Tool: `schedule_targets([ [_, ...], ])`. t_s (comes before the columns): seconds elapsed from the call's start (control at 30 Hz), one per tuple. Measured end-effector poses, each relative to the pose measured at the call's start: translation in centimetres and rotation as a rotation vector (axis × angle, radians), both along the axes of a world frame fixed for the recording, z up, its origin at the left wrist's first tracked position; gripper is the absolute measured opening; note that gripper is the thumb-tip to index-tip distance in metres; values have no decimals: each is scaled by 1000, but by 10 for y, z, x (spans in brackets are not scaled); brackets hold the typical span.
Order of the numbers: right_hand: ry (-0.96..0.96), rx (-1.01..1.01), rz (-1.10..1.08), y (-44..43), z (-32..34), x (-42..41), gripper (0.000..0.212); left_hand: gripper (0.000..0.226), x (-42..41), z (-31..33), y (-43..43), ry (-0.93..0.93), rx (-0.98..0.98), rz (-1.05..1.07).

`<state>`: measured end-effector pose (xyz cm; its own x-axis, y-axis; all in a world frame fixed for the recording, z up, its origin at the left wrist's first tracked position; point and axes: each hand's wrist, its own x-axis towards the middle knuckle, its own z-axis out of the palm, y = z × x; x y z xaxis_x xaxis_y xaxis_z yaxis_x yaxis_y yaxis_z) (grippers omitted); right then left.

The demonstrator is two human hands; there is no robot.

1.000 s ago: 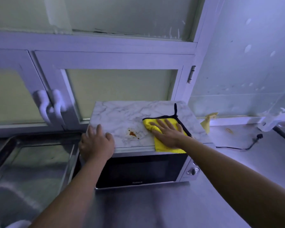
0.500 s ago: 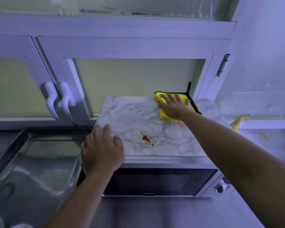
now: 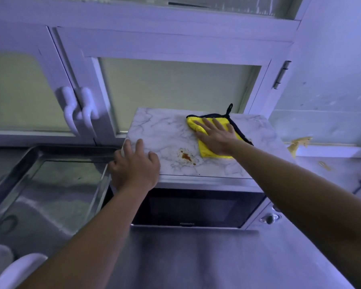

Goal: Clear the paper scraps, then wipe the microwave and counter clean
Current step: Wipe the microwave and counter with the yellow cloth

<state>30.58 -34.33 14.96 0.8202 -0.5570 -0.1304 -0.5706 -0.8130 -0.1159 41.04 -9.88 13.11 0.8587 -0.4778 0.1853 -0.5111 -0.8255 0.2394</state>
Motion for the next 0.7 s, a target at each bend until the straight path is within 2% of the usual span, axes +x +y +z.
schedule_targets([
  [0.2,-8,4,3,62,0,-64,63,53,-1,4,1,55,-7,-21],
  [0.33,-13,63,-92,98,3,-84,54,53,4,11,1,85,60,-61],
  [0.4,-77,219,-182,106,8,-87,46,53,18,13,2,47,118,-146],
  [0.43,-149,367,-265,104,12,-88,44,53,25,12,4,29,132,-185],
  [0.47,-244,533,-371,102,16,-89,47,54,29,11,5,15,132,-206],
  [0.53,-428,808,-579,94,19,-85,70,53,31,6,7,-4,99,-212],
  [0.6,-493,867,-659,88,17,-74,83,50,28,3,6,-1,52,-206],
  [0.7,-593,927,-668,69,16,-40,71,46,27,1,6,-16,27,-198],
])
